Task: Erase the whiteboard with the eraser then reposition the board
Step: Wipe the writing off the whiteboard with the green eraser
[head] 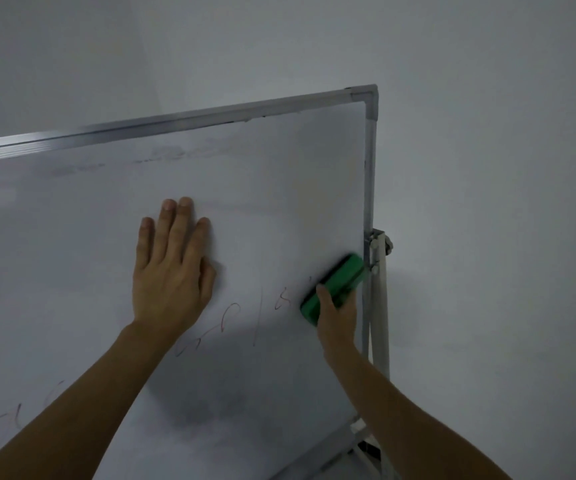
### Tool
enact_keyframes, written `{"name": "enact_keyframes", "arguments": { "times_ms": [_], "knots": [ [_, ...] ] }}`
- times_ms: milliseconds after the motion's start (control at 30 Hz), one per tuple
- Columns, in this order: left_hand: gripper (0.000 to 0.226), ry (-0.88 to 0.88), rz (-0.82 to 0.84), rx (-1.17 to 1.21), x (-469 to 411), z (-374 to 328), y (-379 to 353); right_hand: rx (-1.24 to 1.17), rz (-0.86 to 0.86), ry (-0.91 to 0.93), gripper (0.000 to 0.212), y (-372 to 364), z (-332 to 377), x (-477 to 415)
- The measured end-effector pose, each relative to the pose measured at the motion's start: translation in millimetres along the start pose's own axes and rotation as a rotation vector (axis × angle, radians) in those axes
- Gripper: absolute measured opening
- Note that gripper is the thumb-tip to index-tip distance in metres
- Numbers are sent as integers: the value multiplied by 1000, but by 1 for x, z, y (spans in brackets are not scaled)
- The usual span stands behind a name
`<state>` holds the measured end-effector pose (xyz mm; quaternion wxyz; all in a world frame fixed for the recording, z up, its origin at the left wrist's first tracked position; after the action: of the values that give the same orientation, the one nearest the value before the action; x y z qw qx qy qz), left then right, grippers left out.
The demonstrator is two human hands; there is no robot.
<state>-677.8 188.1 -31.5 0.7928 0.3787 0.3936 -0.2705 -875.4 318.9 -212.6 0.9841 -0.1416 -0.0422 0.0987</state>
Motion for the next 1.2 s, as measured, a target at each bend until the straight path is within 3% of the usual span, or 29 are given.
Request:
{"name": "enact_keyframes", "arguments": {
  "times_ms": [133,333,400,500,600,667,733,800,833,900,1033,1100,1200],
  "knots": [
    [49,7,1,8,0,-1,-1,37,6,91,84,5,17,-6],
    [48,11,2,14,0,-1,1,-34,-25,-395,61,33,-52,1],
    [48,8,3,12,0,-1,0,-77,1,-312,56,25,-20,0],
    [47,17,3,13,0,-1,0,-75,134,30,57,3,41,4],
    [48,14,4,22,0,-2,1,90,112,108,84,-4,29,15],
    [48,12,13,28,0,0,2,184,53,-49,86,10,-23,29],
    [48,7,23,31,0,2,3,206,48,-311,73,29,-75,46],
    [48,-7,24,29,1,3,4,144,63,-537,63,32,-92,50],
    [48,-16,26,27,1,3,4,98,57,-562,60,28,-86,47],
    [48,-27,33,30,1,3,4,24,53,-409,58,12,-51,33],
    [48,-16,41,32,0,1,4,-23,94,77,71,-6,19,10],
    [48,-19,47,42,0,0,6,88,35,146,87,2,7,4],
    [49,10,38,72,5,2,10,492,54,162,92,25,-50,19]
  ]
}}
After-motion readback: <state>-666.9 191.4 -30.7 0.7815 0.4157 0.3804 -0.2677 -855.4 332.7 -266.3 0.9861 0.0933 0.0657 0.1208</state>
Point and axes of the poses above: each hand's wrist, its own x-axis away from the middle knuckle, its own y-axis out of the back of the hand, z = x × y, the point moved 4 cm from there along -x, towards the middle knuckle, and after that the axes turned 6 degrees about -y, right-handed, at the moved point
